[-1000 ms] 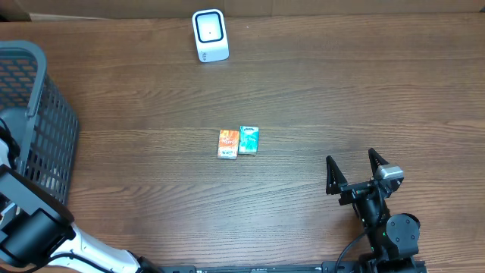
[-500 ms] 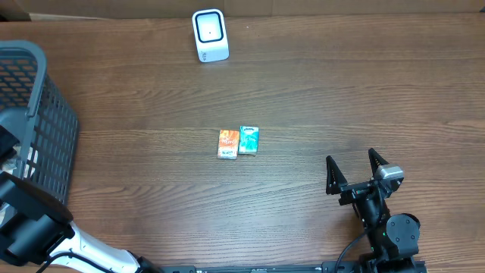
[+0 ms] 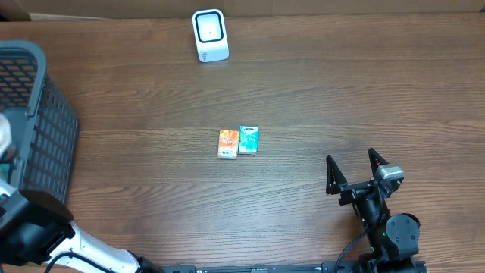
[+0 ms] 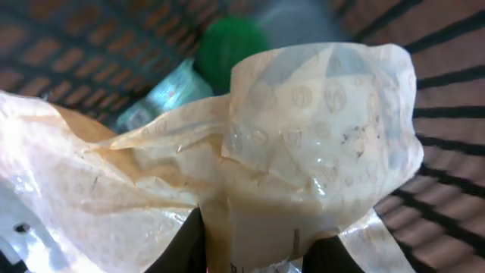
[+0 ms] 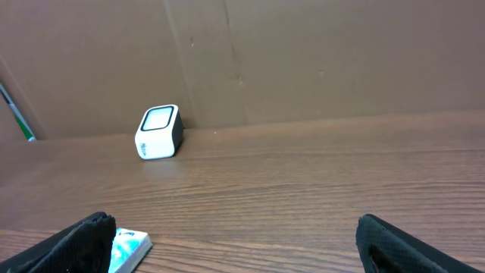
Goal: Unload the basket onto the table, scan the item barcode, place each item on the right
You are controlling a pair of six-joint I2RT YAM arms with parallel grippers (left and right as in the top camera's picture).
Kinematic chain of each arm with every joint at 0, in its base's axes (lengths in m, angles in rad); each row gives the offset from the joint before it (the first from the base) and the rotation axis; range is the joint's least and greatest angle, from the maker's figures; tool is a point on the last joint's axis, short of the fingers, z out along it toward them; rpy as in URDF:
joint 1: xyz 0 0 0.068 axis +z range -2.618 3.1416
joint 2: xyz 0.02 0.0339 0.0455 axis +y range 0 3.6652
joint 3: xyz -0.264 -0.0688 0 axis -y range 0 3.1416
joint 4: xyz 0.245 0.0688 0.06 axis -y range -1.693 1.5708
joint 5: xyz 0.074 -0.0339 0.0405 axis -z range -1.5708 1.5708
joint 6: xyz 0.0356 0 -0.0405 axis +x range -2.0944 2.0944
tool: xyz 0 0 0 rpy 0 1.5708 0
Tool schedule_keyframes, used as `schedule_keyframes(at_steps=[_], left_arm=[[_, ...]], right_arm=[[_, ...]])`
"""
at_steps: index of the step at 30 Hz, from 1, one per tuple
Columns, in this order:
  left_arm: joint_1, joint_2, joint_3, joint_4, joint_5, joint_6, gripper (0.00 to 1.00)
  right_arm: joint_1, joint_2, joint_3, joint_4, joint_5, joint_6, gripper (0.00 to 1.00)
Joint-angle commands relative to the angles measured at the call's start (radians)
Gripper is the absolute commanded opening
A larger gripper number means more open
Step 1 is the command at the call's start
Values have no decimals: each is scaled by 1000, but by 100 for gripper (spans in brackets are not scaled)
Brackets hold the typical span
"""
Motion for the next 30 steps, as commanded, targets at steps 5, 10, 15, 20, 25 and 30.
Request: schedule_keyframes(at_steps=[5,10,15,20,25,30], left_arm=[[-45,-17,335,-90,229,-14,4],[-103,-65,442,-114,343,-14,4],[-208,-145,458,-122,365,-13,4],[-349,-182,457,-146,367,-2,4],[-508,-181,435,-146,365,16,4],[-667,-180,313,-146,328,16,4]], right_arm=[[-5,-11,-11,3,-5,3,100],[-5,-11,-11,3,-5,3,100],[-5,-11,-11,3,-5,3,100],[-5,-11,-11,3,-5,3,100],[-5,-11,-11,3,-5,3,100],[-5,-11,-11,3,-5,3,100]])
